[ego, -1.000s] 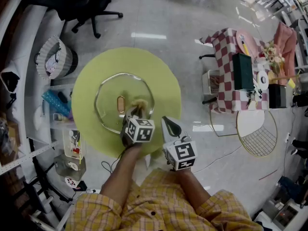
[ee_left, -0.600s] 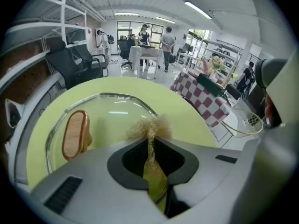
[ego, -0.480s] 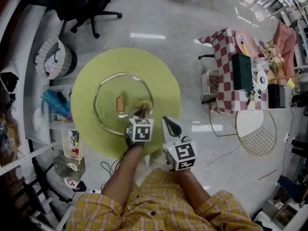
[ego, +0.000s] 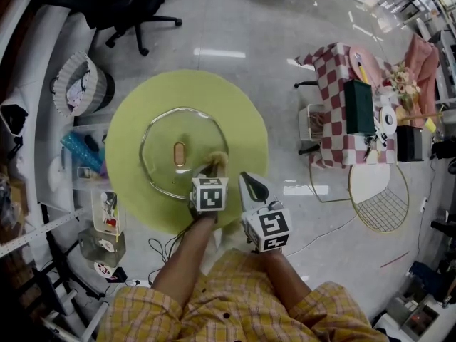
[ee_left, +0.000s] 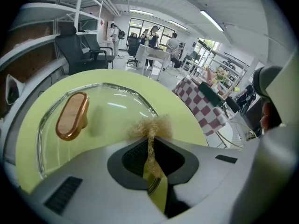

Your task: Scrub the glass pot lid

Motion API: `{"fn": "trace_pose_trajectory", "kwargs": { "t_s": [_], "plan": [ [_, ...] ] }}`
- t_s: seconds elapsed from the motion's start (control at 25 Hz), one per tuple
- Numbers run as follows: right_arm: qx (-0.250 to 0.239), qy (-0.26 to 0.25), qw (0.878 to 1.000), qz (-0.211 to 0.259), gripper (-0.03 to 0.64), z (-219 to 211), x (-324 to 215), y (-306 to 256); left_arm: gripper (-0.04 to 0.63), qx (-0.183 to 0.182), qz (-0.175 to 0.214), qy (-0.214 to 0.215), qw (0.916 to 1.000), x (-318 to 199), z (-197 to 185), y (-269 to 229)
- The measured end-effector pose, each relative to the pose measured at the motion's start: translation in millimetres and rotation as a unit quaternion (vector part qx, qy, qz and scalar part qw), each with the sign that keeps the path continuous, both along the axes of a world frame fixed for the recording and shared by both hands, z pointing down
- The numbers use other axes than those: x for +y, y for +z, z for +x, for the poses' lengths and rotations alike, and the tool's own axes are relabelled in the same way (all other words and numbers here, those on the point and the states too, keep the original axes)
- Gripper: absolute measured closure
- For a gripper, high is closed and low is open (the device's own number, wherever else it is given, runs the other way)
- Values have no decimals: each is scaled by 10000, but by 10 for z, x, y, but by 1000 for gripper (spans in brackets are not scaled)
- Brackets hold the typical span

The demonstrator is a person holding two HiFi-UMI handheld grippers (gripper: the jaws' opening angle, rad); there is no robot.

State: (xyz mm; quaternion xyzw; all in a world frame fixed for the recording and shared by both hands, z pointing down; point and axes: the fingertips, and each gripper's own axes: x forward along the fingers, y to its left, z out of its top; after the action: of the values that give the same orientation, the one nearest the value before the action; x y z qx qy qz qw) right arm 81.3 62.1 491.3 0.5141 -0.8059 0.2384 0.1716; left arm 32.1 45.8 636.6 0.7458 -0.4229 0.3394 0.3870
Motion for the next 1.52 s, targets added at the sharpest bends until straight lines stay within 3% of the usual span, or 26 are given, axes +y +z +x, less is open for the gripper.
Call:
{"fn": "trace_pose_trajectory", "kwargs": {
  "t_s": [0.48, 1.52],
  "plan": [
    [12, -114, 9999, 11, 620, -107, 38, -32, 557, -53, 0, 131, 9999, 155, -131, 3],
    [15, -587, 9982, 114, 618, -410, 137, -148, 555, -112, 121, -337, 9993, 221, -587, -74]
  ]
}}
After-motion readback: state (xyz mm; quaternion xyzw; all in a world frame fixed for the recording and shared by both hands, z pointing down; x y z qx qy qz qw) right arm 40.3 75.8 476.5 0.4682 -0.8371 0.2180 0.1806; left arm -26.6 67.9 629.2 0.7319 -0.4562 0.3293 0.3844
